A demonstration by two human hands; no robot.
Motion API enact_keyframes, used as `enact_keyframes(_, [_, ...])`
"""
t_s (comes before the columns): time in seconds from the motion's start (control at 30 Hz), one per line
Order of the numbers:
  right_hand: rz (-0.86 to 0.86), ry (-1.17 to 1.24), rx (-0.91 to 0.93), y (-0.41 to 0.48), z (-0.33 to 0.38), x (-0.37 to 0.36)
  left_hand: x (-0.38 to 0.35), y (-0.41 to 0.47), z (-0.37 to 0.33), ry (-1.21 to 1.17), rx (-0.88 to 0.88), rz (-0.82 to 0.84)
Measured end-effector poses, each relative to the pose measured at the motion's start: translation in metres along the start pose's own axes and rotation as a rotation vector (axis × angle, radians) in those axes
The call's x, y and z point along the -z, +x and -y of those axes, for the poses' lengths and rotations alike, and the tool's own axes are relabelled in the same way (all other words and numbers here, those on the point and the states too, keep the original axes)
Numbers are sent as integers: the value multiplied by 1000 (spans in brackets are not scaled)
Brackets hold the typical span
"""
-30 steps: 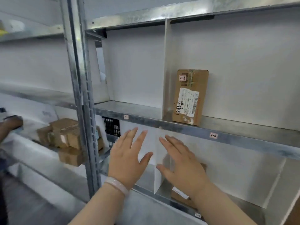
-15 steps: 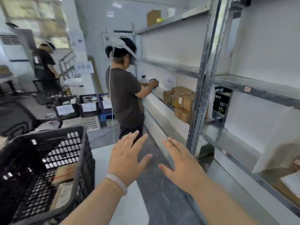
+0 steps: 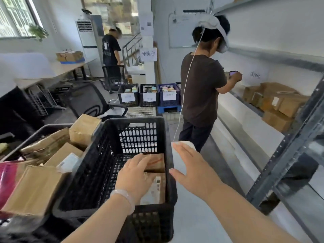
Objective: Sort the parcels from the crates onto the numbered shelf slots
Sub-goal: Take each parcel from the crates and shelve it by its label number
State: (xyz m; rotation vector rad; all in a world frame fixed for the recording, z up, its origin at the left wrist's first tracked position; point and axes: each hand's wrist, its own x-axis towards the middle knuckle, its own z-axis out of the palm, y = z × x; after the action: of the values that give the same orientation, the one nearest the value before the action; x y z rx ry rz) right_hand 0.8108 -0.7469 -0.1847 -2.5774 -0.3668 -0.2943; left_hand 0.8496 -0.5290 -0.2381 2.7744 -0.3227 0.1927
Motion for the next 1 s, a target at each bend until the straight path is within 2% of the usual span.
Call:
enact_keyframes(0.13, [45, 14, -28, 40, 25, -40, -9, 19, 59, -46, 104, 237])
enact_keyframes(0.23, [54, 12, -82, 63, 32, -65, -15, 42, 81, -67, 111, 366])
enact_keyframes(0.33, [77, 4, -111, 76, 34, -85, -26, 60, 88, -58, 131, 535])
enact_keyframes(0.47, [71, -29, -177, 81, 23, -92, -44, 74, 79, 106, 40, 814])
enact_keyframes(0.57, [29, -54, -215, 81, 14, -87, -65, 80, 69, 106, 40, 944])
enact_keyframes(0.73, [7, -95, -268, 71, 3, -82, -105, 67, 70, -199, 304, 897])
enact_keyframes(1.0, [-23, -98, -326, 66, -10, -72, -126, 53, 73, -300, 315, 836])
